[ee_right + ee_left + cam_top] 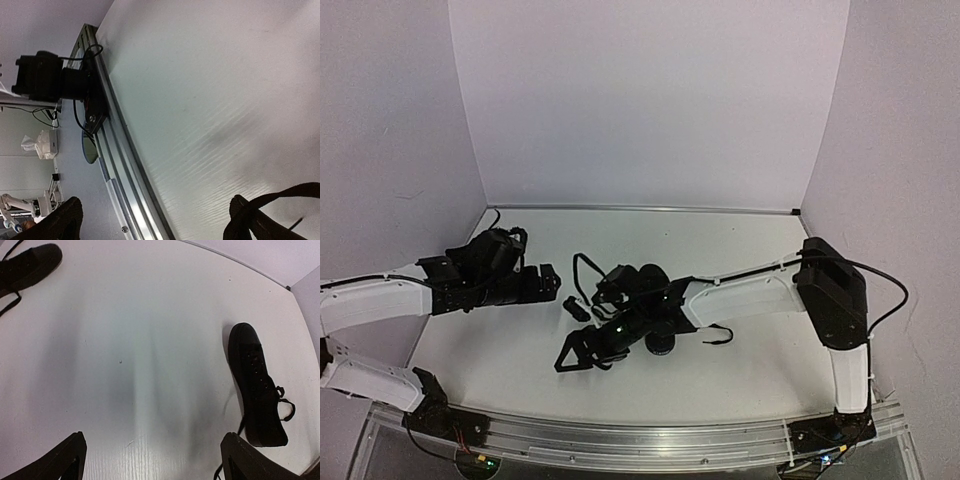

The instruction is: Tie the shoes

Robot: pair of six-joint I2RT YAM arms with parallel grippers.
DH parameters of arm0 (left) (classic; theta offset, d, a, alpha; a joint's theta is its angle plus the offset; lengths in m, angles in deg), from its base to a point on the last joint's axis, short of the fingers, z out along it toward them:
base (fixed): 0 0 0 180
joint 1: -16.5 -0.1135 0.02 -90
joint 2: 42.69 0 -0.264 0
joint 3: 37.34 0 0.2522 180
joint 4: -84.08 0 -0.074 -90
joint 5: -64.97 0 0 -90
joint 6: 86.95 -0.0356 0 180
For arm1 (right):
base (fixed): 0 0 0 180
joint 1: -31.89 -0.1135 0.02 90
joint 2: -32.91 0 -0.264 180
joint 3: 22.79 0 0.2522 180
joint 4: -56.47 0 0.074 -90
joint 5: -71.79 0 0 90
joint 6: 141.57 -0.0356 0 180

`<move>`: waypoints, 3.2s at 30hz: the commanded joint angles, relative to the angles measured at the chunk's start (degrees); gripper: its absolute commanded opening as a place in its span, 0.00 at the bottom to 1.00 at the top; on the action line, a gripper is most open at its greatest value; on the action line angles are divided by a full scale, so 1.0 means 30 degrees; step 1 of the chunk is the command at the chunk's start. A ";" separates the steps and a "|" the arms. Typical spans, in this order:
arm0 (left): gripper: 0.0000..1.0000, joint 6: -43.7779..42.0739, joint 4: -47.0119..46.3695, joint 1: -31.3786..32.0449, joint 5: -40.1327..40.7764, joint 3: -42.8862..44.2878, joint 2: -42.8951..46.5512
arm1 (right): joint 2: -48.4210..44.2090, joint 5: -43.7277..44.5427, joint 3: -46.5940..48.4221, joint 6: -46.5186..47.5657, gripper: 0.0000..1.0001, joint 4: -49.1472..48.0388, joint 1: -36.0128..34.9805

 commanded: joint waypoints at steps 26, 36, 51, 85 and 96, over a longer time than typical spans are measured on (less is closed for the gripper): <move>0.96 -0.0609 -0.0769 -0.7676 -0.8167 -0.0872 0.0215 | -0.1263 0.1210 0.7328 0.3605 0.98 0.3644 -0.0647; 0.76 -0.5456 0.4519 -0.4928 -0.7928 0.1912 -0.3846 | -0.9966 0.4833 -0.5670 0.3490 0.98 0.4102 0.7280; 0.60 -1.0401 0.8710 -0.3813 -0.8639 0.6064 -0.9634 | -0.9343 0.8096 -0.9213 0.3983 0.95 0.6044 0.8924; 0.47 -1.2580 1.1000 -0.2017 -0.6569 0.8992 -1.4558 | -0.7553 0.9030 -1.2968 0.2681 0.69 0.3487 1.0010; 0.26 -1.2607 1.0828 -0.1988 -0.6180 0.9067 -1.4978 | -0.9221 0.9496 -1.4453 0.0836 0.61 0.3766 0.9298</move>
